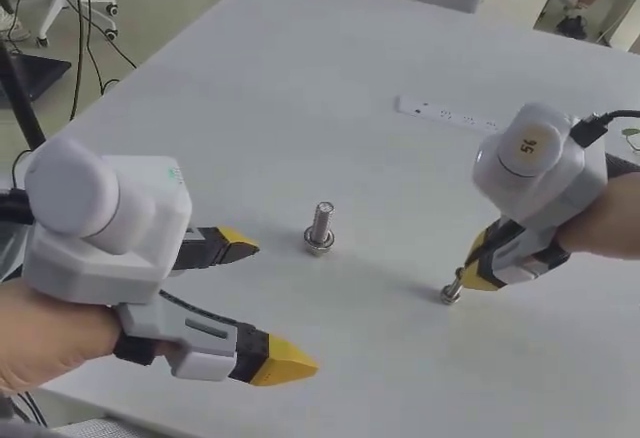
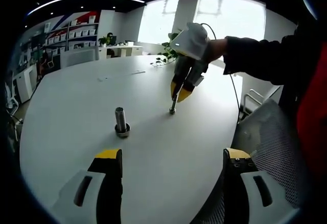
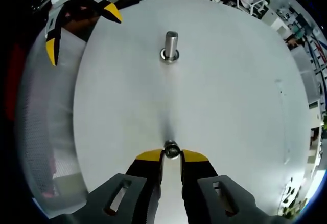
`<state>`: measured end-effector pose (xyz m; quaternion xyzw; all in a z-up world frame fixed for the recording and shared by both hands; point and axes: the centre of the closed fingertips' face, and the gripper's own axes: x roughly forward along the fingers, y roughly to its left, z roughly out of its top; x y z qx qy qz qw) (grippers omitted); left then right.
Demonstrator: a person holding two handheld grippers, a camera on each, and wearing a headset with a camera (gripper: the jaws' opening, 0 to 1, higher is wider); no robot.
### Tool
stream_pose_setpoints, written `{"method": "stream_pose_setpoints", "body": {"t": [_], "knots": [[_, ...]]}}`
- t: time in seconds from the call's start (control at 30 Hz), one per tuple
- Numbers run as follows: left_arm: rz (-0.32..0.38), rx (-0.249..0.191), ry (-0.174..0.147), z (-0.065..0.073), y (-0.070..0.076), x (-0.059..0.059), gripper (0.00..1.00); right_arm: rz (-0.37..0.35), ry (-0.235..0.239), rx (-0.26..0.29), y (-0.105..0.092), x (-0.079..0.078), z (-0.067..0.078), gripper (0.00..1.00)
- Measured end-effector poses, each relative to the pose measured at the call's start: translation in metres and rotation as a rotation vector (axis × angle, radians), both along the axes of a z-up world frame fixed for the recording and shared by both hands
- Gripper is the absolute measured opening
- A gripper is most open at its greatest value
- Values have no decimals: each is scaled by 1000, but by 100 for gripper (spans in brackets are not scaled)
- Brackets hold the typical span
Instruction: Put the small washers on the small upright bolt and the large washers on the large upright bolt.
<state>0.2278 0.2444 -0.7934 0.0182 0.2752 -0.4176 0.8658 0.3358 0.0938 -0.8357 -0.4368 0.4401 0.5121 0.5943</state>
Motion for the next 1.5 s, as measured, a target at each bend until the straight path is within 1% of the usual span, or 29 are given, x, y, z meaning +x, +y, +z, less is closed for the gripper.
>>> {"method": "stream_pose_setpoints", "body": {"t": [0.23,0.63,1.0,1.07,1.3,1.5], "knots": [[-4,2,4,-1,-1,-1,80,-8,19,-5,-1,0,-13,14],[-4,6,7,-2,0,-1,80,-20,36,-5,1,-2,-26,14],[-2,6,9,-2,0,0,80,-28,43,-3,0,0,-31,14],[0,5,7,-2,0,1,80,-31,39,6,1,1,-31,14],[-4,5,8,-2,-1,1,80,-34,39,7,1,0,-30,14],[-6,5,7,-1,-1,0,80,-39,36,18,2,0,-28,16]]}}
